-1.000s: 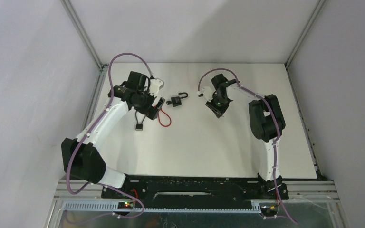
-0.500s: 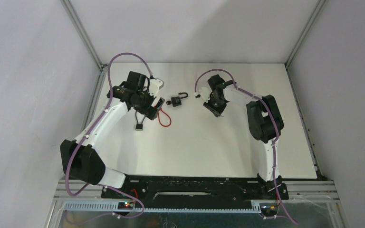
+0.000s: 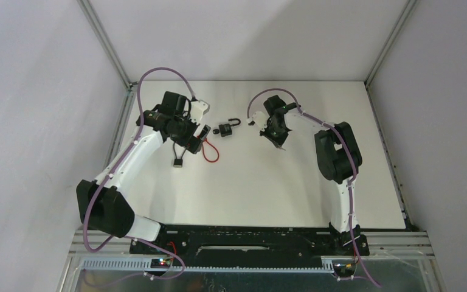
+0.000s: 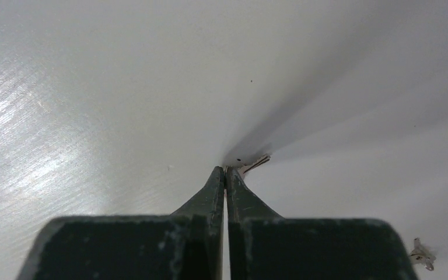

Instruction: Unlock with the key

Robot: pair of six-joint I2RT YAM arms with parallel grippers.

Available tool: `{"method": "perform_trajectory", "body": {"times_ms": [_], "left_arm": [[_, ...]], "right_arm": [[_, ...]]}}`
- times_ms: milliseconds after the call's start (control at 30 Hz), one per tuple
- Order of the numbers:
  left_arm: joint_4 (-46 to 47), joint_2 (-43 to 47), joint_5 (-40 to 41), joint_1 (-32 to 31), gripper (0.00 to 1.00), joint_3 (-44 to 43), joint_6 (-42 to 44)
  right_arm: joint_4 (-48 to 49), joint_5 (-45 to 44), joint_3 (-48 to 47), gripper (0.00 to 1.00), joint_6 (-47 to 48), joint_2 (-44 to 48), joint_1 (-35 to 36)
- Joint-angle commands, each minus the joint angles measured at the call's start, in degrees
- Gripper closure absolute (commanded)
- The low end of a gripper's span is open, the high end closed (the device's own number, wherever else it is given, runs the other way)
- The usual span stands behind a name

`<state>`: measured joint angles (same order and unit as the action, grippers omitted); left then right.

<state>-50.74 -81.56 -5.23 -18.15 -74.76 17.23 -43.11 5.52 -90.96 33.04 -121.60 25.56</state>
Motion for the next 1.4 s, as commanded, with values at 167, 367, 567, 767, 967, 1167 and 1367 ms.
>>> {"method": "perform_trajectory", "body": {"times_ms": [167,367,567,767,967,1167,1367], "left_arm": [[3.3,4.8,-11.5,-1.2,0.04,-2.0,1.9],[8.1,4.4,-24.9,-5.4,0.06,-5.9,0.1],[12.7,5.0,-33.2,-12.4,0.05,-8.4,-0.5],[16.1,4.5,-39.8,-17.0,0.11,-9.5,-1.0],[16.9,3.4,-43.5,-18.6,0.27,-8.7,-0.3],[17.6,2.0,-43.7,-21.1,0.27,-7.4,1.6],[18.3,0.7,-46.8,-22.4,0.37,-6.8,2.8]], "right_arm": [[-4.3,15.9,-3.3,1.00,-4.0,10.6,-1.8],[-11.1,43.2,-3.7,1.00,-4.4,20.0,-3.6],[-25.2,65.7,-8.0,1.00,3.2,22.2,-3.2],[-42.2,72.3,-15.3,1.00,15.8,20.7,-2.4],[-40.7,72.9,-13.7,1.00,14.3,23.0,-1.7],[-39.6,72.9,-13.0,1.00,12.7,24.6,-1.2],[-36.3,71.9,-10.7,1.00,10.0,26.8,-0.6]]}}
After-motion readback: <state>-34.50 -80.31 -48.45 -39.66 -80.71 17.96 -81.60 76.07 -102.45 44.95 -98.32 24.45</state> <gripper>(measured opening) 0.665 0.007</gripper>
